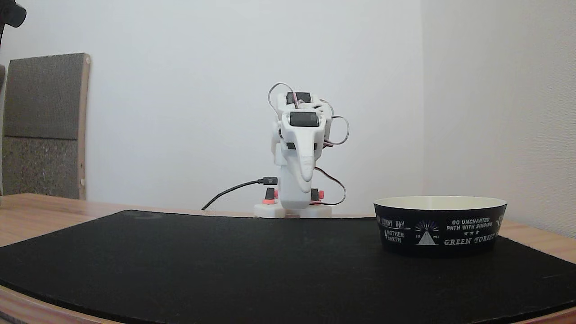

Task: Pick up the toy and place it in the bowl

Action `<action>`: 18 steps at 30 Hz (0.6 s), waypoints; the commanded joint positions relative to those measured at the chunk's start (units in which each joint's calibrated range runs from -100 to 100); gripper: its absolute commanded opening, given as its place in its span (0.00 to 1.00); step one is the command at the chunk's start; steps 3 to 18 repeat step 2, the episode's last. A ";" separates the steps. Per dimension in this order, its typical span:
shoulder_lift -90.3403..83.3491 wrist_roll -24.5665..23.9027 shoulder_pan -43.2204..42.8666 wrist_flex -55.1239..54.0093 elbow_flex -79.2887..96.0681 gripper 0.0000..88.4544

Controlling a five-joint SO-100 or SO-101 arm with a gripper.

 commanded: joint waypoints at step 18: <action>-0.17 -0.09 0.06 0.36 0.69 0.09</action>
